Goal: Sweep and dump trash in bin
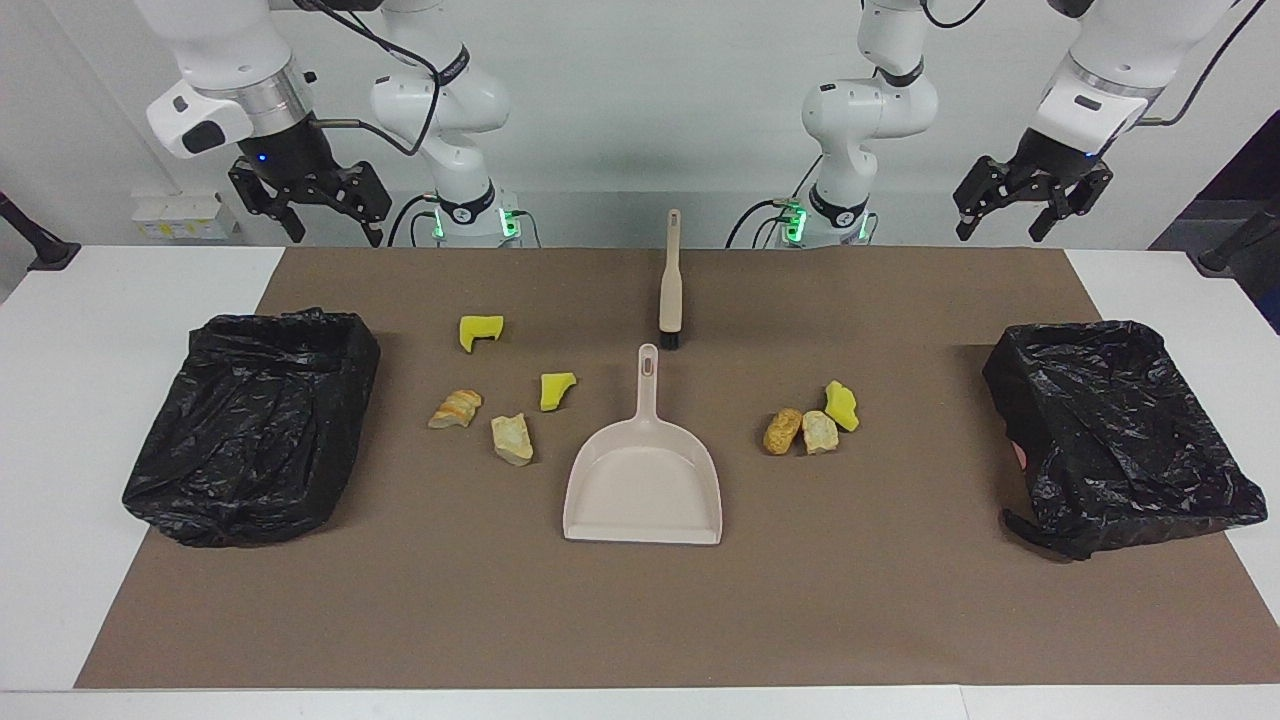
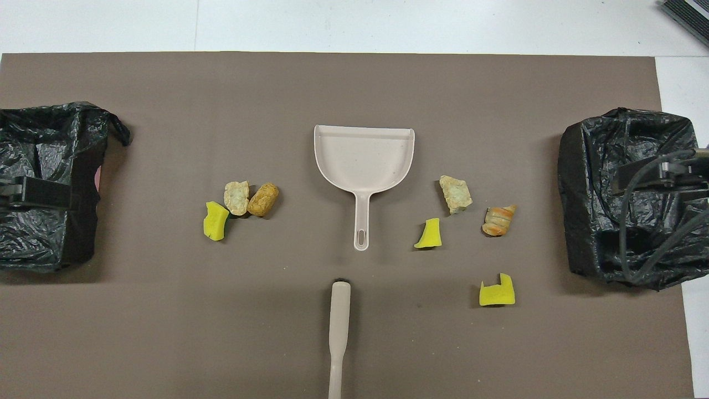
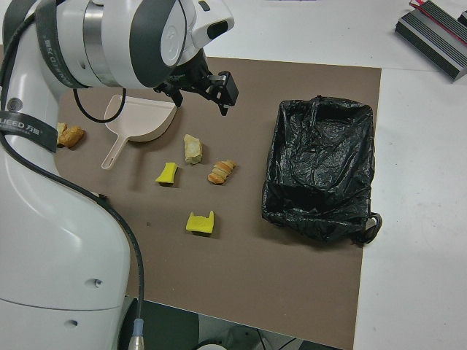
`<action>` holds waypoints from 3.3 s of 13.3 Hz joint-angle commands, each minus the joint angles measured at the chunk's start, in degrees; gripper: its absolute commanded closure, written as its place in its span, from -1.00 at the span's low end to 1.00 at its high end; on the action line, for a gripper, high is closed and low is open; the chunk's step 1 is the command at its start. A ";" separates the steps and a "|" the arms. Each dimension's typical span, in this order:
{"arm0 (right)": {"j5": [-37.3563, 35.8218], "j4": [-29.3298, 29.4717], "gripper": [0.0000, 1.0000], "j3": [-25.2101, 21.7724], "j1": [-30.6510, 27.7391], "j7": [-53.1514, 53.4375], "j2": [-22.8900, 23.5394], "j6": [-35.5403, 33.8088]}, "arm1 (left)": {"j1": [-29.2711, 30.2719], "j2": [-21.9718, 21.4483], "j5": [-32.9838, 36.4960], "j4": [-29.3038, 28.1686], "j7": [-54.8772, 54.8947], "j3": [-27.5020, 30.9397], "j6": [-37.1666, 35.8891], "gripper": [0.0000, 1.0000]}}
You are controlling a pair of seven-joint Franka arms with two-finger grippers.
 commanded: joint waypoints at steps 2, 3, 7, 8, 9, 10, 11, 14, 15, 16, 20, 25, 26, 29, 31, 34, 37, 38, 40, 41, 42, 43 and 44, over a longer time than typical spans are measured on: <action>0.70 -0.73 -1.00 0.00 -0.26 -0.80 -1.08 -1.18 | -2.67 -3.09 0.22 -5.09 -1.36 0.35 1.50 -1.00; 0.70 -0.81 -1.00 0.00 -0.26 -0.80 -1.08 -1.27 | -3.64 -4.76 0.22 -8.16 -2.23 0.35 3.34 -1.00; 0.70 -0.82 -1.00 0.00 -0.18 -0.72 -1.08 -1.27 | -8.47 -8.20 0.13 -16.44 -5.83 0.26 6.87 -1.00; 0.62 -0.99 -1.00 0.00 -0.18 -0.72 -1.17 -1.27 | -9.70 -8.38 0.13 -17.67 -7.50 0.26 8.01 -1.00; 0.70 -1.08 -1.00 0.00 -0.18 -0.72 -1.26 -1.27 | -10.76 -8.55 0.13 -18.90 -7.78 0.26 8.45 -1.00; 0.62 -1.08 -1.00 0.00 -0.18 -0.72 -1.26 -1.27 | -12.51 -8.90 0.04 -20.39 -9.08 0.26 9.50 -1.00; 0.62 -1.08 -1.00 0.00 -0.18 -0.72 -1.26 -1.27 | -14.53 -9.08 0.04 -22.14 -11.53 0.26 11.25 -1.00; 0.62 -1.17 -1.00 0.00 -0.26 -0.80 -1.34 -1.27 | -19.02 -9.43 0.13 -25.32 -15.94 0.26 13.99 -1.00; 0.62 -1.17 -1.00 0.00 -0.18 -0.72 -1.43 -1.27 | -19.73 -9.87 0.04 -25.67 -16.39 0.26 14.34 -1.00; 0.62 -1.60 -1.00 0.00 -0.18 -0.72 -1.52 -1.27 | -19.91 -9.87 0.04 -25.77 -16.39 0.26 14.35 -1.00; 0.70 -1.78 -1.00 -0.09 -0.35 -0.80 -1.78 -1.27 | -18.77 -8.99 0.13 -23.84 -15.17 0.79 14.35 -1.00; -0.43 -2.75 -1.00 0.09 1.40 -0.54 -2.31 -0.30 | -15.45 -8.56 0.65 -19.98 -13.59 0.88 13.82 -1.00; -0.87 -2.49 -1.00 0.09 2.28 -0.37 -1.88 0.40 | -14.04 -8.29 0.66 -18.66 -11.67 0.88 13.38 -1.00; -1.49 -2.57 -1.00 0.09 5.53 4.37 -0.74 3.64 | -10.96 -8.29 0.83 -16.54 -9.54 0.97 12.59 -1.00; -1.49 -2.57 -1.00 0.09 8.34 8.14 1.11 5.93 | -10.94 -8.38 0.83 -16.62 -9.27 0.88 12.15 -1.00; -2.98 -2.22 -1.00 0.09 13.00 11.58 4.62 7.43 | -13.57 -9.26 0.66 -19.34 -10.68 0.35 10.31 -1.00; -2.90 -0.47 -1.00 0.09 17.56 18.60 9.89 10.67 | -19.45 -9.61 0.57 -23.73 -15.94 0.35 11.88 -1.00; -2.73 -0.20 -1.00 0.09 19.23 20.97 11.47 12.08 | -21.30 -9.87 0.48 -25.31 -16.91 0.26 12.49 -1.00; -2.20 -0.37 -1.00 0.09 22.66 26.68 14.46 15.24 | -25.08 -12.49 0.13 -29.87 -18.58 0.26 13.81 -1.00; -1.85 -0.55 -1.00 0.35 23.89 28.27 15.69 17.43 | -27.71 -13.47 0.13 -31.81 -20.94 0.26 14.86 -1.00; -1.32 -0.64 -1.00 0.44 24.17 28.72 16.58 19.45 | -30.34 -13.74 0.04 -33.40 -23.23 0.26 15.92 -1.00; -0.88 -0.81 -1.00 0.44 24.95 28.73 17.80 20.78 | -32.54 -14.52 0.13 -34.63 -25.34 0.26 16.62 -1.00; -0.79 -0.82 -1.00 0.44 26.44 28.73 19.21 22.53 | -34.57 -15.23 0.04 -35.69 -26.49 0.26 17.07 -1.00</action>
